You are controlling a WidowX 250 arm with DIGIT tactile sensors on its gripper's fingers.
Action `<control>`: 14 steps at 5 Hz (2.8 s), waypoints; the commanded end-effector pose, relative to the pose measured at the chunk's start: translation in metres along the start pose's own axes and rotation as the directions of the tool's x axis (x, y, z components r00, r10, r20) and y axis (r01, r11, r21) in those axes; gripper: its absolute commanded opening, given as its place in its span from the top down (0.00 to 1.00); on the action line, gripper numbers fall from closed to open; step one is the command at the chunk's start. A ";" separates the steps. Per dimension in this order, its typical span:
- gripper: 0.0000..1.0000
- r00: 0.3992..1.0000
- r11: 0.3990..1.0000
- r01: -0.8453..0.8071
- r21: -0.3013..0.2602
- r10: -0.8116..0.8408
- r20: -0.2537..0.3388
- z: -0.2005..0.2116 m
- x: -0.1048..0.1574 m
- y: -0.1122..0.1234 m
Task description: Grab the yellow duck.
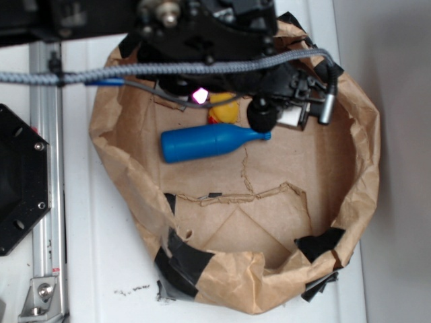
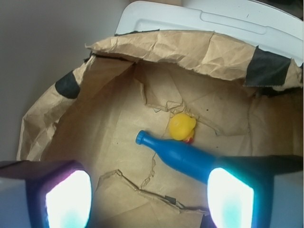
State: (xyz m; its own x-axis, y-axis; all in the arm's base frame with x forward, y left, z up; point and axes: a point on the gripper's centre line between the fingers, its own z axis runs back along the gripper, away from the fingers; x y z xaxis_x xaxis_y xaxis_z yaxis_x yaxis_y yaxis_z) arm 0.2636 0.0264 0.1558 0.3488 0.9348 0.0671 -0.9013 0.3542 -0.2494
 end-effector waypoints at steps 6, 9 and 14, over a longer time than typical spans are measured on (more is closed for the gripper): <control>0.00 0.995 0.997 -0.081 -0.011 0.082 0.049 -0.081 0.021 0.015; 0.00 0.994 0.996 -0.091 0.021 0.090 0.058 -0.089 0.018 0.008; 0.00 0.991 0.982 -0.133 0.136 0.130 0.027 -0.158 0.008 0.060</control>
State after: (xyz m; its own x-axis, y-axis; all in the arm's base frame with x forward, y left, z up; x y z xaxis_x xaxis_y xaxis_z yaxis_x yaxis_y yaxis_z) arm 0.2800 0.0510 0.0068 0.2459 0.9648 0.0934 -0.9502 0.2590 -0.1736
